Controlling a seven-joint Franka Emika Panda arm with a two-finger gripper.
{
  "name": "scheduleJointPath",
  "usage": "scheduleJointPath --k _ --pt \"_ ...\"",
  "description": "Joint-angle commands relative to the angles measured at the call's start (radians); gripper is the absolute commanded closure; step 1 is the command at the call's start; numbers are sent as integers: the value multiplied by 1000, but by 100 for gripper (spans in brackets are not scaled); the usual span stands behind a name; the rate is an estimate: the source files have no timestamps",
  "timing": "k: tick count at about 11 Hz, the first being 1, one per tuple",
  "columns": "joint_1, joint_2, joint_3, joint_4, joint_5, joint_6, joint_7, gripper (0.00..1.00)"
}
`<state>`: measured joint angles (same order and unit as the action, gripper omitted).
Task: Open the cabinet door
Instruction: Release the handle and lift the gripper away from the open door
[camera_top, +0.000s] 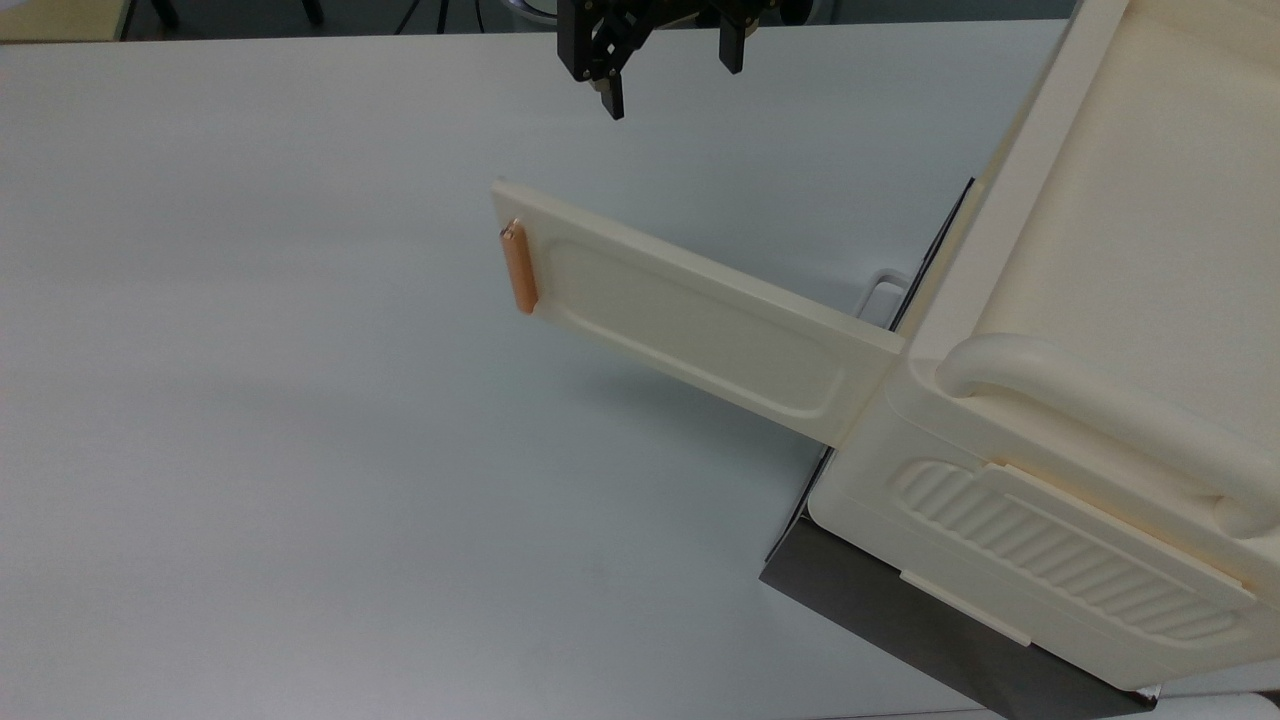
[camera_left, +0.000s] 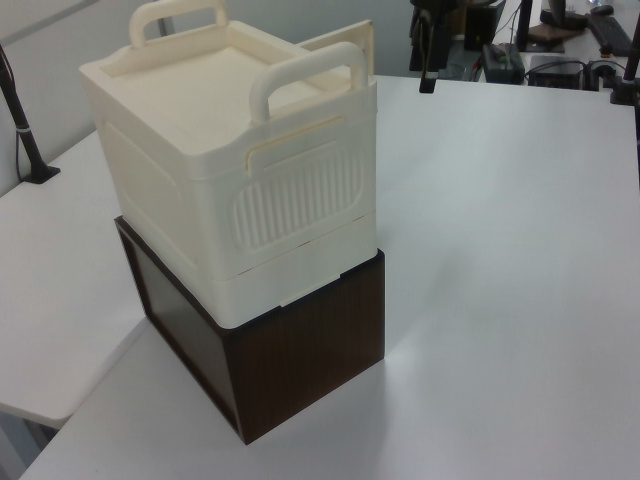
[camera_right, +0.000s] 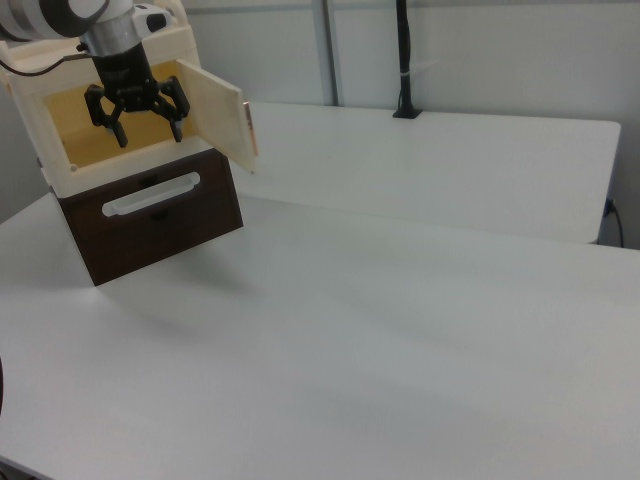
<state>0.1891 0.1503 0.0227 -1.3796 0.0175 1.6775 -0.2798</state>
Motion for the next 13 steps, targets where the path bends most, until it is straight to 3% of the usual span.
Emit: scheduleJointPath --k 1,3,7,10,13 --pt "1 -12 0 -30 -10 65 31 0" --pt "0 -11 0 -59 -13 198 31 0" --pt "-39 0 0 -59 -40 231 30 0" --pt "-36 -11 0 -85 -59 176 69 0" --pt "-33 -32 -6 -88 -91 -8 206 0"
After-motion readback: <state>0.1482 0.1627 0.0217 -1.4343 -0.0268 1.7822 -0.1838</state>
